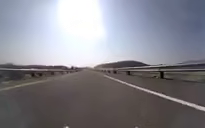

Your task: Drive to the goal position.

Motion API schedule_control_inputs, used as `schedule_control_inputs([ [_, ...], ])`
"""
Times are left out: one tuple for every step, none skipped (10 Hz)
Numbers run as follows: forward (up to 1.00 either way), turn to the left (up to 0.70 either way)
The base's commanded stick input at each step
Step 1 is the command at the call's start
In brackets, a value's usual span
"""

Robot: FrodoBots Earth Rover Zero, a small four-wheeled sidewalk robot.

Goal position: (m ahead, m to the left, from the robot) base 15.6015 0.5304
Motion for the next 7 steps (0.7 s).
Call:
schedule_control_inputs([
  [1.0,0.4],
  [1.0,0.13],
  [1.0,0.01],
  [1.0,0.0],
  [1.0,0.0],
  [1.0,0.02],
  [1.0,0.03],
])
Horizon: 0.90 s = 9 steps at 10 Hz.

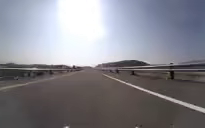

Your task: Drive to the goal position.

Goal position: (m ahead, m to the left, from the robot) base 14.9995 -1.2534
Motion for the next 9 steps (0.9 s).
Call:
schedule_control_inputs([
  [1.0,0.03],
  [1.0,0.03],
  [1.0,0.03],
  [1.0,0.08],
  [1.0,0.16],
  [1.0,0.12],
  [1.0,0.03],
  [1.0,0.0],
  [1.0,0.0],
])
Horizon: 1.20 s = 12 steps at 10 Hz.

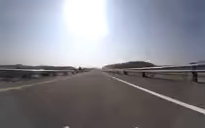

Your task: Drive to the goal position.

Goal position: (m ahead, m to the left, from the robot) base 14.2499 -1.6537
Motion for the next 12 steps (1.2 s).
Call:
schedule_control_inputs([
  [1.0,0.0],
  [1.0,0.0],
  [1.0,0.0],
  [1.0,0.0],
  [1.0,0.0],
  [1.0,0.0],
  [1.0,0.0],
  [1.0,0.0],
  [1.0,0.0],
  [1.0,0.0],
  [1.0,0.0],
  [1.0,0.01],
])
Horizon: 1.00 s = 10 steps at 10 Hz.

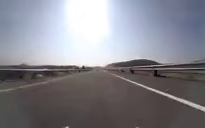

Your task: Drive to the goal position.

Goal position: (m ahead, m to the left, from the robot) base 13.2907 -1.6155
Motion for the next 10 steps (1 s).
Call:
schedule_control_inputs([
  [1.0,0.01],
  [1.0,0.0],
  [1.0,0.0],
  [1.0,0.0],
  [1.0,0.0],
  [1.0,0.0],
  [1.0,0.0],
  [1.0,0.0],
  [1.0,0.0],
  [1.0,0.0],
])
